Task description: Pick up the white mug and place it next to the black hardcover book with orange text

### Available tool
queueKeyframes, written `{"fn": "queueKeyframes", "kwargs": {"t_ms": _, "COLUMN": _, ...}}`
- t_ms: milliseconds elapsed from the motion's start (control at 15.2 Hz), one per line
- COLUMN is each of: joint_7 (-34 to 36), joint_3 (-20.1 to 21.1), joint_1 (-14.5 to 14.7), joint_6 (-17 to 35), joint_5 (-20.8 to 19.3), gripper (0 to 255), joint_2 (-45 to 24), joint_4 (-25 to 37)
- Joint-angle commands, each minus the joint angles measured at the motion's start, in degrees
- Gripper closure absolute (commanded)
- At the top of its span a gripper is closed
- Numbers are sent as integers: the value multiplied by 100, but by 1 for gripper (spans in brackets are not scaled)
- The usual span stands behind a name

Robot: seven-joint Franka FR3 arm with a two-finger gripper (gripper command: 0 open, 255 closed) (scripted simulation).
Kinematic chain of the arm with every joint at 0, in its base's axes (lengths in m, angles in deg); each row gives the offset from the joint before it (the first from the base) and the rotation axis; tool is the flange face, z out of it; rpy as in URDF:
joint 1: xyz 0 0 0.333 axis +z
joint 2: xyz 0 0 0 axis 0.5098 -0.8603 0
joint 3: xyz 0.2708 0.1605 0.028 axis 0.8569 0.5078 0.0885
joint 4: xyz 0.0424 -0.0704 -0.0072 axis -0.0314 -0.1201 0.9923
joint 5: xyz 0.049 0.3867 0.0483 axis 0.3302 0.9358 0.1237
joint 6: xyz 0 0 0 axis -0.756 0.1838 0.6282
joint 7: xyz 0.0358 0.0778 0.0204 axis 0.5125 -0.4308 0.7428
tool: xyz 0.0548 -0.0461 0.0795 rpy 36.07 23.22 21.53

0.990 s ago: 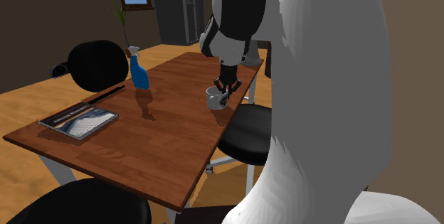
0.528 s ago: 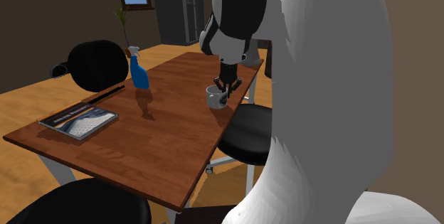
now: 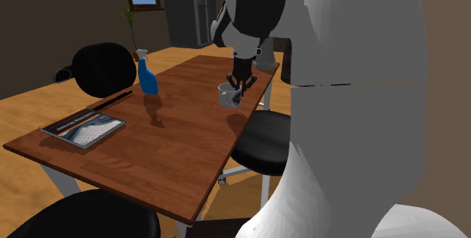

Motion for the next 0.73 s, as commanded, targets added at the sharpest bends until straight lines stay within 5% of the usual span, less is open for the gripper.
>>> {"fn": "queueKeyframes", "kwargs": {"t_ms": 0, "joint_7": 5, "joint_3": -1, "joint_1": -2, "joint_6": -167, "joint_5": -2, "gripper": 255, "joint_2": 33, "joint_4": 133}}
{"fn": "queueKeyframes", "kwargs": {"t_ms": 660, "joint_7": 37, "joint_3": -1, "joint_1": -4, "joint_6": -862, "joint_5": -10, "gripper": 255, "joint_2": 198, "joint_4": 663}}
